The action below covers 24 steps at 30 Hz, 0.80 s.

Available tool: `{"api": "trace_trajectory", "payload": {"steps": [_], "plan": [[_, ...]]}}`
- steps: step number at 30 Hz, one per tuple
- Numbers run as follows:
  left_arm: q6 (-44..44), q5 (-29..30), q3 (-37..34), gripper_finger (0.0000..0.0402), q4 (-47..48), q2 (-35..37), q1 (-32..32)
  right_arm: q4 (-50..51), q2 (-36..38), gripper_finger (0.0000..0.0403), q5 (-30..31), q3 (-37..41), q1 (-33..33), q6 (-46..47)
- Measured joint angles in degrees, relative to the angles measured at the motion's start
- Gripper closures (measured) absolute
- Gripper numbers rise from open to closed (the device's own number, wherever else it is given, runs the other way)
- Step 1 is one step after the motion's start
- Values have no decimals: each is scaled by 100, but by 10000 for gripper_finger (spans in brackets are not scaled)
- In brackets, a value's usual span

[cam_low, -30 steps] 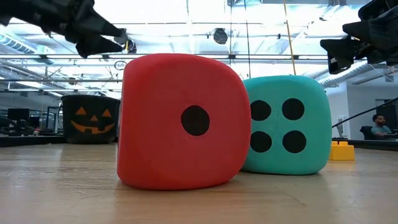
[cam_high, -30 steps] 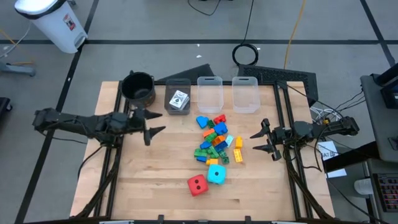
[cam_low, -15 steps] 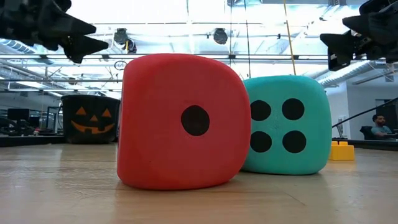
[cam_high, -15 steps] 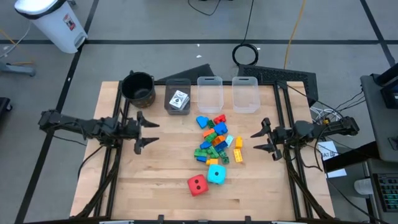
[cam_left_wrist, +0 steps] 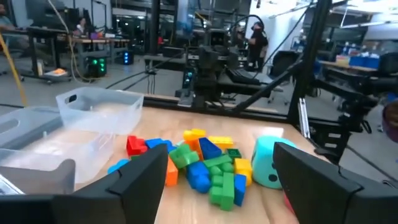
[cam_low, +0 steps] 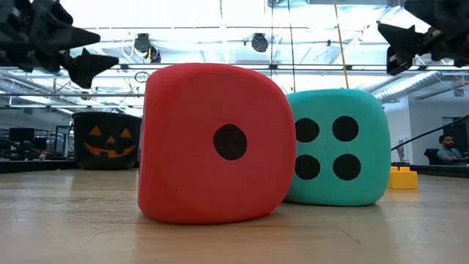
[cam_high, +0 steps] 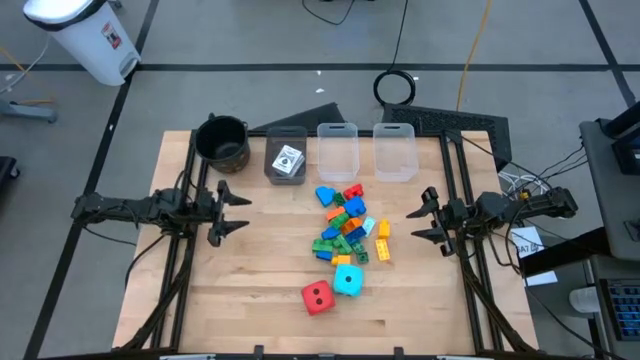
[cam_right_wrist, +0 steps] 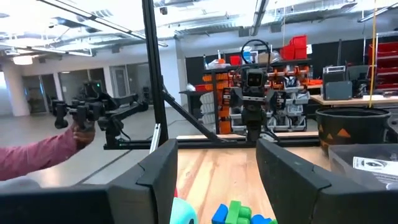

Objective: Pick & Place Toys
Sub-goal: Put the light blue dice into the left transparent bin

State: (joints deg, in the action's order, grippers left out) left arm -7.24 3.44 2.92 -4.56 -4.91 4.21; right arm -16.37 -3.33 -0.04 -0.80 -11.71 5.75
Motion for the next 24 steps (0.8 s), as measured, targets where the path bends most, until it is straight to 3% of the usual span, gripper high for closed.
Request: {"api": "trace_trajectory", "payload": {"steps": [4, 7, 13, 20, 24], "plan": [[-166, -13, -184, 94, 11, 96, -183, -104, -91, 215, -51, 0, -6, 844], [-311, 102, -208, 90, 136, 81, -298, -673, -386, 214, -150, 0, -71, 815], [-852, 106, -202, 94, 277, 65, -344, -2660, -1974, 173, -132, -280, -716, 580], [-821, 111, -208, 106, 157, 53, -341, -1600, -4363, 62, -71, -2163, -1630, -823], [-816, 112, -208, 111, 160, 38, -341, -22, -5751, 39, 1022, -3281, -2143, -1936]]}}
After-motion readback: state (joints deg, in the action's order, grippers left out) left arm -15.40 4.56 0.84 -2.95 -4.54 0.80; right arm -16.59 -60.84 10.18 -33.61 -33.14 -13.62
